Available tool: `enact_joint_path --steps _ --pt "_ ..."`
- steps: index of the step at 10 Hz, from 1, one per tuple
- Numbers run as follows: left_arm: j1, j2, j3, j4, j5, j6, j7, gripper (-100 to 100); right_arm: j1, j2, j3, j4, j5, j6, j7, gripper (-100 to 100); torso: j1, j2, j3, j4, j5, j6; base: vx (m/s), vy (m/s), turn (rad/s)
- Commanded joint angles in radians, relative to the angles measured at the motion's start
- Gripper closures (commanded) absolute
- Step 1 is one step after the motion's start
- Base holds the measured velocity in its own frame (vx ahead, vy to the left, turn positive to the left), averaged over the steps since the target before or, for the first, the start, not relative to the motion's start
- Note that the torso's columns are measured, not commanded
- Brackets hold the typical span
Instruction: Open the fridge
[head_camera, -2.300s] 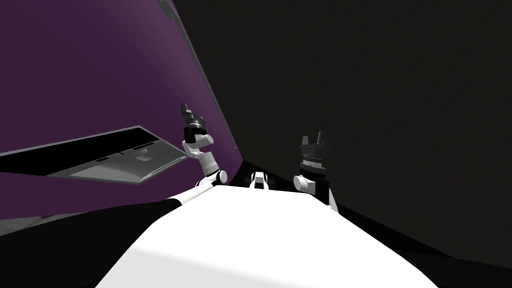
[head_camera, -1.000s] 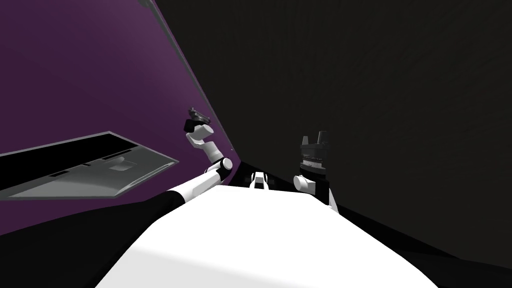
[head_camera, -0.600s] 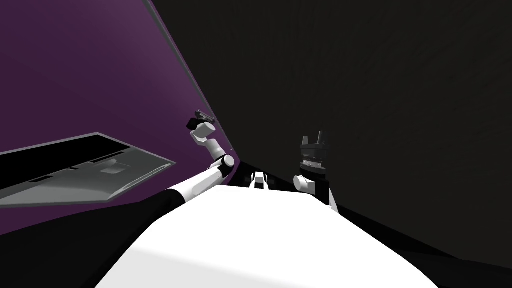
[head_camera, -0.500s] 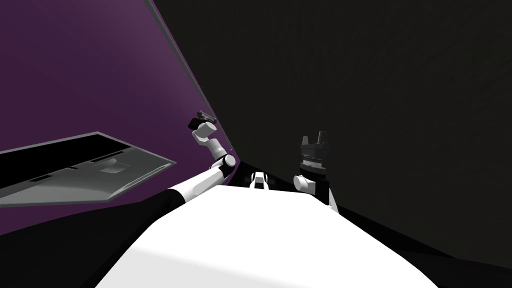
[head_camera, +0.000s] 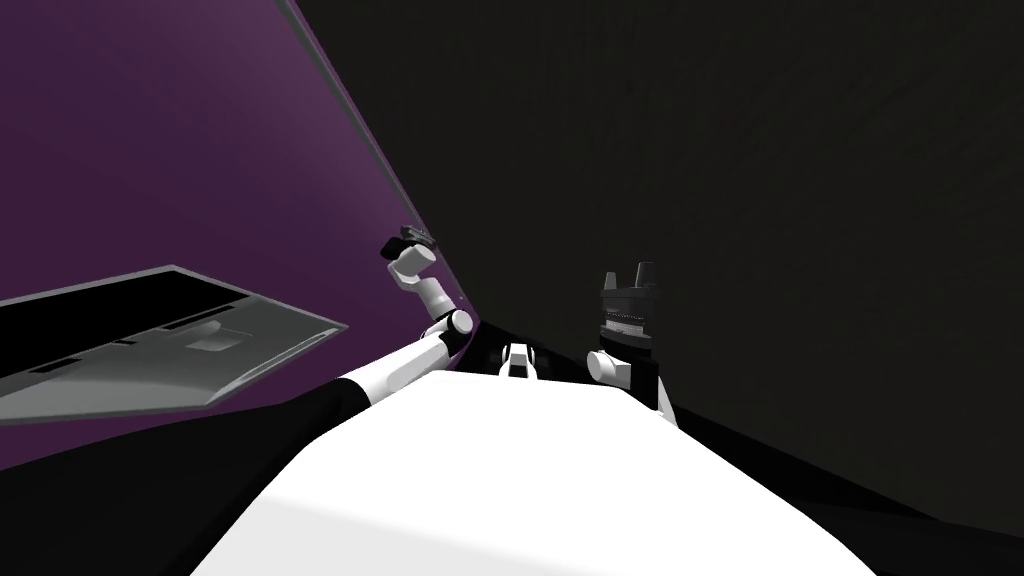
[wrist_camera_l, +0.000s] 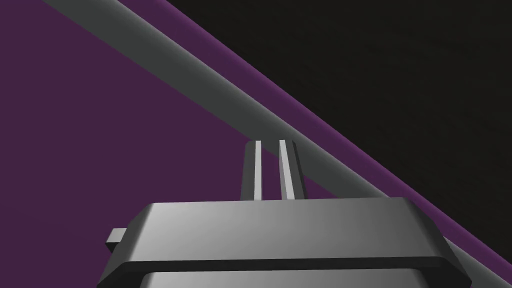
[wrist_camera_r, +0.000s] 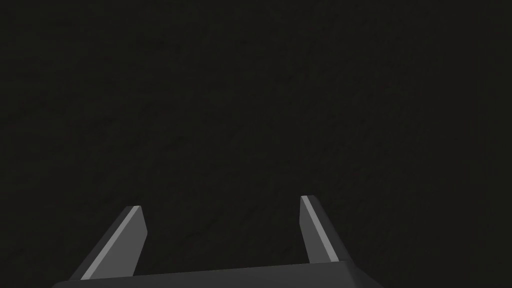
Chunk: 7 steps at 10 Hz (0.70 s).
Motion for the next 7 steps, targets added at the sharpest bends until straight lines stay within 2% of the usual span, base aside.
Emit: enact_joint_path --steps 1,5,7 --pt "-0.017 -0.013 -0.042 0.018 0.028 0.003 -0.008 100 0.000 0.000 0.000 0.000 0.000 0.000 0.000 0 0.000 0.010 0.007 0.002 0.001 0.000 -0.280 0.013 -0.113" --pt "-0.036 -0.047 -0.110 0.040 0.070 0.009 -0.019 100 -0.001 0.000 0.000 0.000 0.000 0.000 0.000 0 -0.007 0.001 0.002 -0.001 -0.001 0.000 -0.321 -0.018 -0.091" --pt "-0.045 -0.064 -0.144 0.051 0.090 0.013 -0.025 100 0.000 0.000 0.000 0.000 0.000 0.000 0.000 0 -0.003 -0.001 0.000 -0.002 0.001 -0.001 -0.307 -0.026 -0.098"
